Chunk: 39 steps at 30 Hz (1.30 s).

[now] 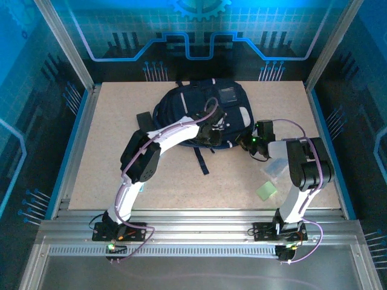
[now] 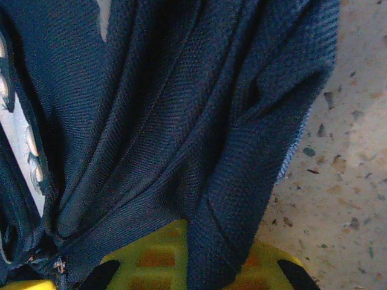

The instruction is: Pack the student bag

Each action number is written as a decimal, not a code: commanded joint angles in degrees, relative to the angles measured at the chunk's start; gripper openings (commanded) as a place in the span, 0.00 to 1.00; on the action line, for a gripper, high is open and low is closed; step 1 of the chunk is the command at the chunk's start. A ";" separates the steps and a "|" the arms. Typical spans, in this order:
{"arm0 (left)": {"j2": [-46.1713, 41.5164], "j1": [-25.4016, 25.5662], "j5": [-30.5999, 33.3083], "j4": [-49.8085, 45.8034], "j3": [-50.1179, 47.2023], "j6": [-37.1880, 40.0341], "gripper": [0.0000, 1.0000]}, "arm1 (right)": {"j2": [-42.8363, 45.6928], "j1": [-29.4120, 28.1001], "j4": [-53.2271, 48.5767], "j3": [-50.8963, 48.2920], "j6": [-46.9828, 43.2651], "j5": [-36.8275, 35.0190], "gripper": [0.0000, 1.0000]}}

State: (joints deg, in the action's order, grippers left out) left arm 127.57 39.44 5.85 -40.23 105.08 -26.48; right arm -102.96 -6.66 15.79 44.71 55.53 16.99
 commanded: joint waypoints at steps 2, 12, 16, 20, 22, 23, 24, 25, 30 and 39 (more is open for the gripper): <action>3.19 0.54 2.57 -2.69 3.06 1.94 0.45 | -0.77 -1.90 -3.33 -1.73 -0.11 1.50 0.00; 4.68 -0.46 3.92 -2.99 2.83 2.32 0.28 | -0.32 -1.88 -3.99 -1.77 -0.98 1.47 0.00; 4.11 -1.08 2.13 -2.18 3.86 1.85 0.41 | -0.19 -1.89 -5.24 -1.13 -1.89 1.51 0.00; 4.12 -1.80 -0.03 -1.54 5.27 1.17 0.42 | -0.32 -1.88 -5.94 -0.60 -2.37 1.64 0.00; 4.30 -2.10 -0.65 -0.95 5.47 0.84 0.38 | -0.45 -1.91 -5.99 -0.55 -2.38 1.85 0.00; 4.36 -2.22 -0.75 -0.89 5.62 0.85 0.34 | -0.64 -1.95 -6.04 -0.40 -2.50 1.90 0.00; 4.44 -2.24 -0.74 -0.84 5.66 0.83 0.31 | -0.58 -1.91 -6.12 -0.35 -2.53 2.03 0.00; 4.49 -2.29 -0.75 -0.87 5.75 0.97 0.26 | -0.68 -1.91 -6.10 -0.32 -2.66 2.15 0.00; 4.45 -2.50 -0.57 -0.97 5.68 1.42 0.08 | -1.11 -2.01 -6.54 -0.06 -3.08 2.33 0.00; 3.13 -3.91 -1.14 -1.93 5.58 2.61 0.00 | -1.16 -1.94 -7.85 0.51 -3.89 1.85 0.00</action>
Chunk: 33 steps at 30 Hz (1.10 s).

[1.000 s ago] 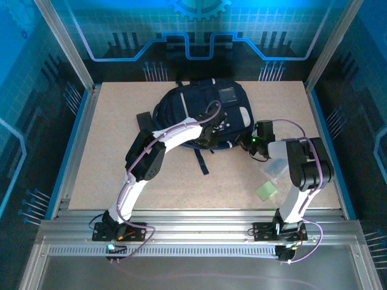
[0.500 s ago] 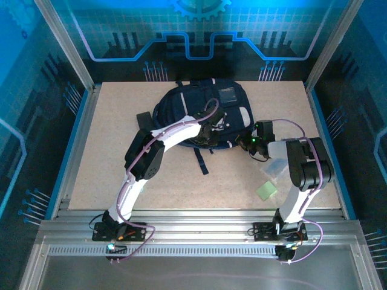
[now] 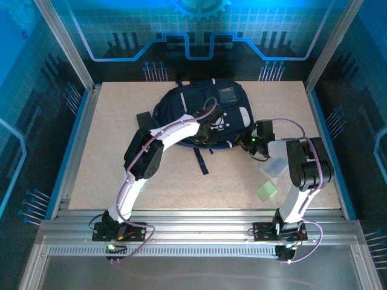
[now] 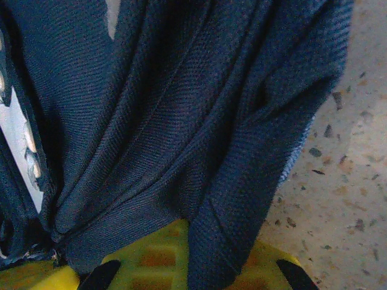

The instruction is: Pack the student bag

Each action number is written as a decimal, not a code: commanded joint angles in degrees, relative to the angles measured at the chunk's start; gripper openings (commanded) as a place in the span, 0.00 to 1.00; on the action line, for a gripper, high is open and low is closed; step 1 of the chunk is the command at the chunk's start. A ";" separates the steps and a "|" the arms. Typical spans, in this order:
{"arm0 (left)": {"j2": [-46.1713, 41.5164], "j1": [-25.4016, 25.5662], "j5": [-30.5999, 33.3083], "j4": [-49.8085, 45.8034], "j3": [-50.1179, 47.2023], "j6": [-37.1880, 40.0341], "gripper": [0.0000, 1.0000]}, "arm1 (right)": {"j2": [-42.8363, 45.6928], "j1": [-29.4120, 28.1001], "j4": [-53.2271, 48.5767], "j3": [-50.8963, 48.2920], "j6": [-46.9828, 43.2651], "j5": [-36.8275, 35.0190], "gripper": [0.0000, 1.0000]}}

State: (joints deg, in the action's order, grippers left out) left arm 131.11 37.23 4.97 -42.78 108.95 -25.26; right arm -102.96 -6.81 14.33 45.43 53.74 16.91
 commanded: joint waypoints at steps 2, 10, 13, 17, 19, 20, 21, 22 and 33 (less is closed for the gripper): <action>-1.43 -2.76 -2.89 0.44 1.05 1.46 0.00 | -0.96 -1.56 -8.04 0.32 -2.39 0.99 0.00; -4.91 -6.22 -6.06 -3.24 -3.22 5.45 0.00 | 0.51 1.48 -10.38 0.71 -0.46 -2.08 0.00; -6.66 -7.40 -6.27 -3.56 -5.91 6.40 0.00 | 1.31 1.86 -12.12 2.07 -0.73 -3.28 0.00; -8.60 -8.70 -9.00 -3.82 -8.23 7.30 0.00 | 2.35 3.84 -12.65 2.51 -0.47 -3.49 0.00; -8.89 -9.10 -9.14 -4.68 -8.31 7.85 0.00 | 2.89 4.90 -13.22 2.99 -1.05 -3.59 0.00; -9.00 -9.18 -8.50 -5.10 -8.32 8.45 0.00 | 2.93 5.25 -13.89 3.24 -1.47 -3.98 0.00; -8.95 -9.15 -7.12 -5.78 -8.31 9.27 0.00 | 3.10 5.81 -14.38 3.57 -1.89 -4.48 0.00; -8.97 -9.24 -5.66 -6.51 -8.20 10.24 0.00 | 3.22 6.47 -14.44 3.61 -2.05 -4.68 0.00; -10.14 -10.79 -4.11 -6.44 -9.58 12.85 0.00 | -0.65 14.40 -13.36 9.42 -2.02 0.71 0.00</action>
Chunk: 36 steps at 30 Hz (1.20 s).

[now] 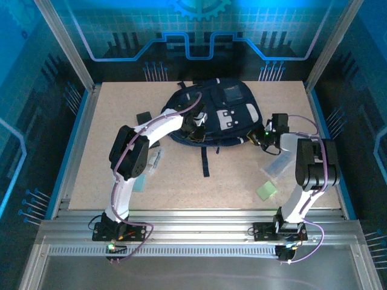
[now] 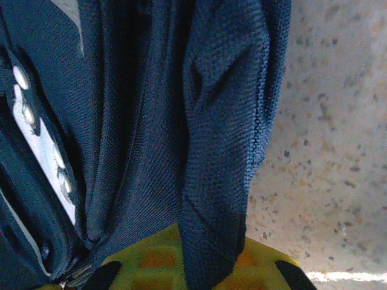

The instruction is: Pack the student bag

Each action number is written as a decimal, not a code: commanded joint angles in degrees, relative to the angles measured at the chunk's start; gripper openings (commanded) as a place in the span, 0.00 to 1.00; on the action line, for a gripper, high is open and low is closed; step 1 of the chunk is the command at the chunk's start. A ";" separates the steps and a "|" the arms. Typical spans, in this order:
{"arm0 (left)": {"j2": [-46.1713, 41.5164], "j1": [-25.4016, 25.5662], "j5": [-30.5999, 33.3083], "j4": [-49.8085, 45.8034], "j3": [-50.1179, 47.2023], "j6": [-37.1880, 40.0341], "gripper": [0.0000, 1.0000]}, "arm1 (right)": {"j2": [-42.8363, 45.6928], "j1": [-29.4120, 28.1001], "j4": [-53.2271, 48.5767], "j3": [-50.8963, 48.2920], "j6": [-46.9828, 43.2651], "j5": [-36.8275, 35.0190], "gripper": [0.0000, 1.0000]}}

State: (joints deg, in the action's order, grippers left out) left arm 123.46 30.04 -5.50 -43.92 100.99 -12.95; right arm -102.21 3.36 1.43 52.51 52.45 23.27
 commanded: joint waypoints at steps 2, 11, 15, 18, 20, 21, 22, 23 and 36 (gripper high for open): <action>-2.09 -3.64 4.52 -3.95 -1.60 -0.63 0.00 | -1.34 3.44 -0.14 2.82 -0.58 -3.77 0.00; -1.84 -3.18 -9.07 5.96 -2.46 -9.15 0.00 | 10.17 -0.90 -3.31 -3.03 0.80 -2.31 0.68; -1.05 -2.97 -8.30 5.46 -1.51 -8.19 0.00 | 14.59 -6.27 -3.77 -7.20 2.56 -2.18 0.75; 0.01 -3.13 -7.17 4.27 -1.33 -7.37 0.00 | 14.79 -11.31 0.07 -9.74 6.05 -2.34 0.77; 0.14 -3.15 -7.20 4.40 -1.75 -7.34 0.00 | 13.24 -14.56 3.77 -10.45 8.77 -3.25 0.78; 0.18 -3.15 -7.52 4.68 -1.85 -7.52 0.00 | 12.14 -15.86 5.01 -10.23 9.58 -3.99 0.78; 0.05 -3.15 -8.22 5.06 -2.09 -8.09 0.00 | 10.54 -17.15 6.33 -9.78 10.53 -4.78 0.78; -0.14 -3.17 -9.04 5.42 -2.22 -8.50 0.00 | 9.05 -18.06 7.85 -9.29 11.27 -5.17 0.78; -5.03 -3.40 -7.44 0.06 -3.41 -4.07 0.00 | -2.27 -17.43 12.41 -2.48 15.50 -18.43 0.01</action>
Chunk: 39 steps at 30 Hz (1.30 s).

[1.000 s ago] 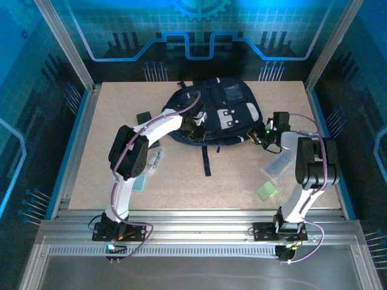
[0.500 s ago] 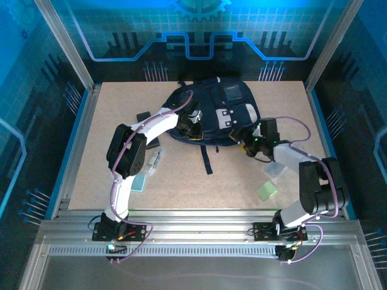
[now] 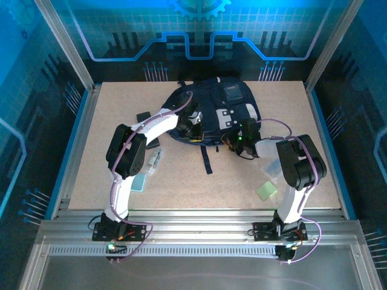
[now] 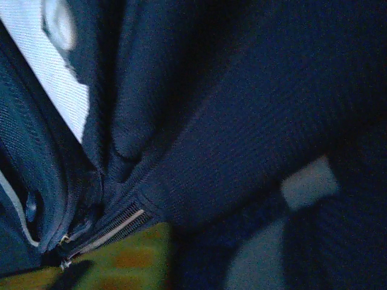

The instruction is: Pack the student bag

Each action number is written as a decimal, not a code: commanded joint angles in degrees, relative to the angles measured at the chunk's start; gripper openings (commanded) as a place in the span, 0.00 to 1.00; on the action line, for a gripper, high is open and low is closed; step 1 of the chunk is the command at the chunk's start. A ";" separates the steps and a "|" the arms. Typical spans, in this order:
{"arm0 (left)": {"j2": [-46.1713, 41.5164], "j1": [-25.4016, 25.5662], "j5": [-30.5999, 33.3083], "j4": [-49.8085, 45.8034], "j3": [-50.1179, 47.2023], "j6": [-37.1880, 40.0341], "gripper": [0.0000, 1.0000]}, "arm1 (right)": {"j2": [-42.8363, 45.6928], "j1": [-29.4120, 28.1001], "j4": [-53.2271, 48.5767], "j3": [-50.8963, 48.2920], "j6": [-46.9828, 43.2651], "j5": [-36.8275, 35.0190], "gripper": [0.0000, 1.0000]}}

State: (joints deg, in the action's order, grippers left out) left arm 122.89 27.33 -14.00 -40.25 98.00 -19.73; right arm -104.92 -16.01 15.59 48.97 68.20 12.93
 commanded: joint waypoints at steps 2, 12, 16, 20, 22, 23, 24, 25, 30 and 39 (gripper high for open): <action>-5.17 -1.57 3.27 -4.29 -0.70 3.81 0.00 | 2.25 3.76 -3.01 0.38 -2.05 -8.66 0.00; -6.58 -9.05 20.99 -3.98 -2.06 11.55 0.00 | 11.27 17.49 -15.68 -0.56 -18.18 -3.11 0.00; -7.67 -9.80 20.80 -2.87 -2.83 11.65 0.00 | 10.57 21.43 -17.52 0.91 -21.67 0.59 0.00; -8.21 -7.95 19.55 -3.25 -3.21 11.15 0.00 | 8.80 21.78 -19.05 4.10 -23.73 1.10 0.00; -8.46 -6.09 18.86 -2.18 -4.49 11.33 0.00 | 7.92 21.68 -17.87 4.42 -23.30 2.86 0.00; -8.31 -5.61 18.62 -1.72 -5.01 11.16 0.00 | 7.73 21.48 -17.48 4.41 -23.07 3.36 0.00; -7.99 -5.14 17.73 -1.29 -5.43 10.69 0.00 | 7.54 21.05 -17.07 4.44 -22.97 3.75 0.00; -7.64 -4.95 16.26 -0.96 -5.71 9.72 0.00 | 7.25 20.53 -16.96 4.60 -22.98 3.95 0.00; -9.19 -4.46 10.03 0.90 -6.40 4.05 0.00 | 7.05 19.41 -18.22 5.24 -23.74 5.10 0.00; -12.38 1.50 8.21 2.54 -1.97 0.77 0.42 | 9.39 16.29 -16.23 1.92 -21.76 6.55 0.00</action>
State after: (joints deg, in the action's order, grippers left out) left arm 111.50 26.61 -3.75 -37.85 92.73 -18.11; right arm -97.49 2.35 -3.31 51.42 46.26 18.02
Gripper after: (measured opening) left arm 0.412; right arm 0.045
